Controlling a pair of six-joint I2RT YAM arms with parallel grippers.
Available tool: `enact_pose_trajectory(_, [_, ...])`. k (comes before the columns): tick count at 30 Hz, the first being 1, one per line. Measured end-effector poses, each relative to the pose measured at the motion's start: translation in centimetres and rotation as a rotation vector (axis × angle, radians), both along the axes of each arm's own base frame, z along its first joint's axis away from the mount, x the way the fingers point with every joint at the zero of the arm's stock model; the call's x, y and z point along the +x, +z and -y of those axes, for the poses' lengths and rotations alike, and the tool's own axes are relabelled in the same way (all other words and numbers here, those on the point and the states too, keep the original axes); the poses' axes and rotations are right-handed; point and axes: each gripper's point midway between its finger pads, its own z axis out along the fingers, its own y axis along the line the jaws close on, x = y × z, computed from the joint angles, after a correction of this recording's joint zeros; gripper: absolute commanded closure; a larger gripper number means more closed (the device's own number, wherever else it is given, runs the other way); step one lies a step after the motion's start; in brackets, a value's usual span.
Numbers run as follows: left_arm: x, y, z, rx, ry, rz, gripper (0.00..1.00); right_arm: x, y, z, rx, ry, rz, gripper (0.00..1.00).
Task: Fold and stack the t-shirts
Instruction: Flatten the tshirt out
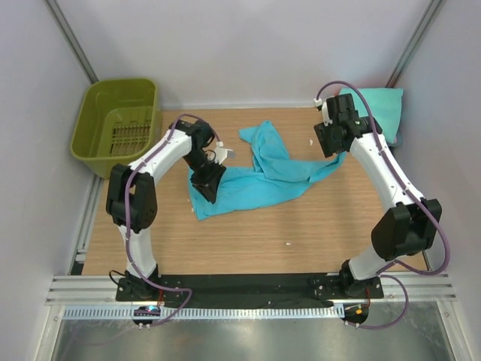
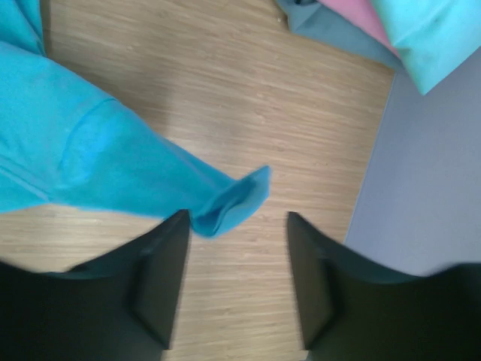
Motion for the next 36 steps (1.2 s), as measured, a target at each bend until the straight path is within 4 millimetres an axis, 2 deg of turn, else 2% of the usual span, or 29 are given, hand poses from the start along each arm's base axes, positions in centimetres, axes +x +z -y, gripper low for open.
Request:
enact_pose_trajectory(1, [0.4,0.4,-0.2,0.003,0.008,0.014,0.7,0.4,0.2,-0.1,-0.002,0.011,-0.001,0.21])
enact_pose_trajectory(4, [2.6,1.6,-1.1,0.009,0.043,0.083,0.62,2.7,1.9,-1.3,0.024,0.067,0.024,0.21])
enact_pose_trajectory(5, [3.5,2.0,-1.6,0.005,0.063,0.105,0.54,3.8,2.9,-1.9,0.034,0.093,0.05,0.21])
enact_pose_trajectory(6, [4.5,2.5,-2.1,-0.003,0.089,0.124,0.33,5.0,3.8,-2.7,0.045,0.124,0.071,0.21])
enact_pose_trajectory(8, [5.9,3.0,-3.4,-0.014,0.15,0.141,0.11,7.1,5.6,-4.3,0.072,0.186,0.12,0.24])
enact_pose_trajectory(10, [6.6,3.1,-4.5,-0.018,0.219,0.125,0.07,9.2,6.7,-6.4,0.112,0.26,0.163,0.26])
enact_pose_trajectory(11, [6.9,3.0,-5.2,-0.01,0.26,0.11,0.01,10.2,6.8,-7.7,0.128,0.305,0.175,0.27])
enact_pose_trajectory(12, [7.2,2.7,-5.9,0.01,0.301,0.099,0.01,11.0,6.6,-9.0,0.138,0.346,0.18,0.27])
enact_pose_trajectory(14, [7.7,1.6,-7.6,0.115,0.367,0.104,0.0,12.6,5.5,-12.0,0.153,0.434,0.177,0.27])
enact_pose_trajectory(15, [7.7,1.1,-8.4,0.19,0.384,0.115,0.0,13.4,4.2,-13.5,0.164,0.478,0.162,0.27])
enact_pose_trajectory(16, [7.6,0.6,-9.0,0.274,0.394,0.136,0.0,13.6,3.4,-15.0,0.171,0.512,0.151,0.27])
enact_pose_trajectory(19, [8.1,0.2,-10.0,0.461,0.397,0.227,0.01,14.6,-0.8,-19.5,0.217,0.602,0.085,0.27])
enact_pose_trajectory(22, [8.8,0.5,-11.5,0.621,0.403,0.326,0.0,15.8,-3.6,-23.0,0.254,0.663,0.06,0.27])
enact_pose_trajectory(25, [9.8,1.2,-13.6,0.714,0.419,0.4,0.0,17.1,-5.9,-25.2,0.273,0.698,0.058,0.28])
enact_pose_trajectory(29, [9.7,2.4,-14.3,0.71,0.402,0.445,0.01,18.7,-8.3,-26.5,0.284,0.714,0.078,0.3])
enact_pose_trajectory(33, [8.8,3.5,-12.7,0.662,0.353,0.476,0.01,20.4,-10.5,-27.7,0.319,0.701,0.11,0.31])
enact_pose_trajectory(36, [8.4,3.5,-11.5,0.65,0.306,0.487,0.01,21.5,-12.2,-28.5,0.349,0.68,0.13,0.31])
